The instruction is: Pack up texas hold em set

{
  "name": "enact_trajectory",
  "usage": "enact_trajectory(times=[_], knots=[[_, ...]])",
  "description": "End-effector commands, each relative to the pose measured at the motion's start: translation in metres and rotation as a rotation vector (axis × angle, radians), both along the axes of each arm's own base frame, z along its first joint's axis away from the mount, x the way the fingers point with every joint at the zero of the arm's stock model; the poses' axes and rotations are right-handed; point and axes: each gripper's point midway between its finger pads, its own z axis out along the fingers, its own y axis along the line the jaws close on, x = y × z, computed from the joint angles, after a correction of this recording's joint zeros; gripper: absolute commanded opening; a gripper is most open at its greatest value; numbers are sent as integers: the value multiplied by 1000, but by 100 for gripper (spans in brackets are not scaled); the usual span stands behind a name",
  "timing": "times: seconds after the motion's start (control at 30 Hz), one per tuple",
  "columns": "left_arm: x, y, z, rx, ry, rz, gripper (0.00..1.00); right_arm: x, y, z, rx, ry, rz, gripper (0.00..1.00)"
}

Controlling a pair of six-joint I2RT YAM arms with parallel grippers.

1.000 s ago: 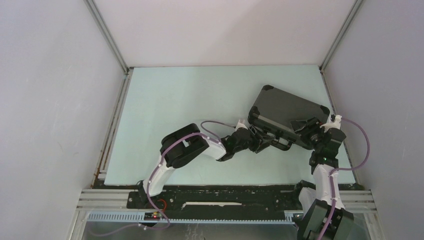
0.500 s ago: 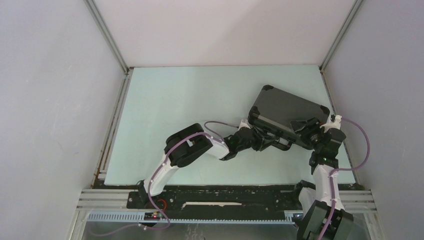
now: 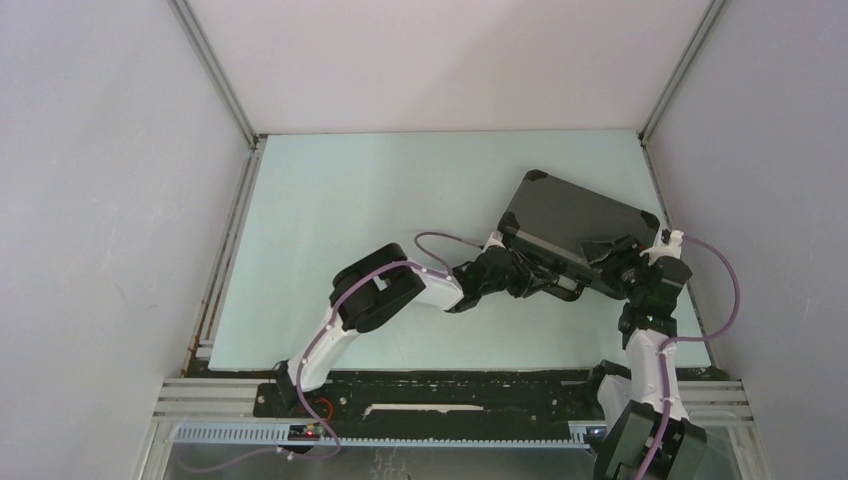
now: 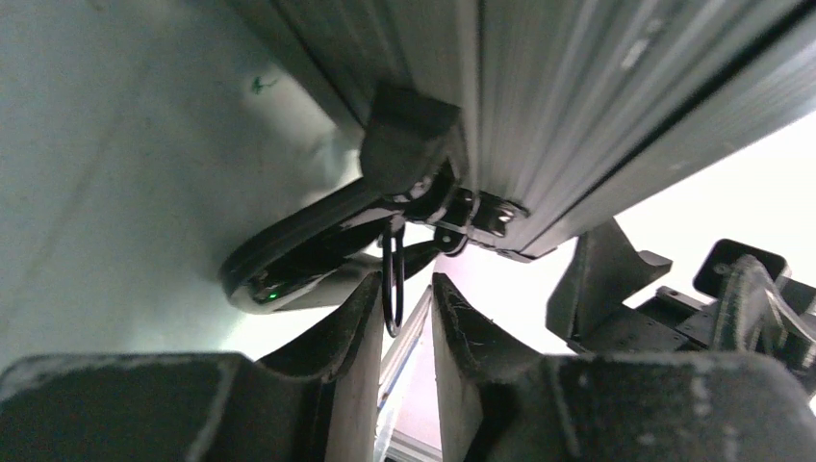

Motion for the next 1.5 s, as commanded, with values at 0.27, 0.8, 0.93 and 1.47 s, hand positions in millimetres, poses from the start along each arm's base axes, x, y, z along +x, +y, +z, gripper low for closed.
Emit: enact_trajectory(times=[0.27, 0.8, 0.93, 1.47], knots=[[35, -9, 64, -16, -216, -25, 30, -17, 8, -42, 31, 153, -1, 70], [45, -15, 93, -24, -301, -27, 36, -46, -34, -82, 144, 393, -235, 41], [48, -16, 104, -25, -337, -23, 37, -41, -29, -84, 166, 403, -181, 39], [53, -10, 125, 29, -460, -23, 49, -37, -24, -76, 122, 373, -149, 37]])
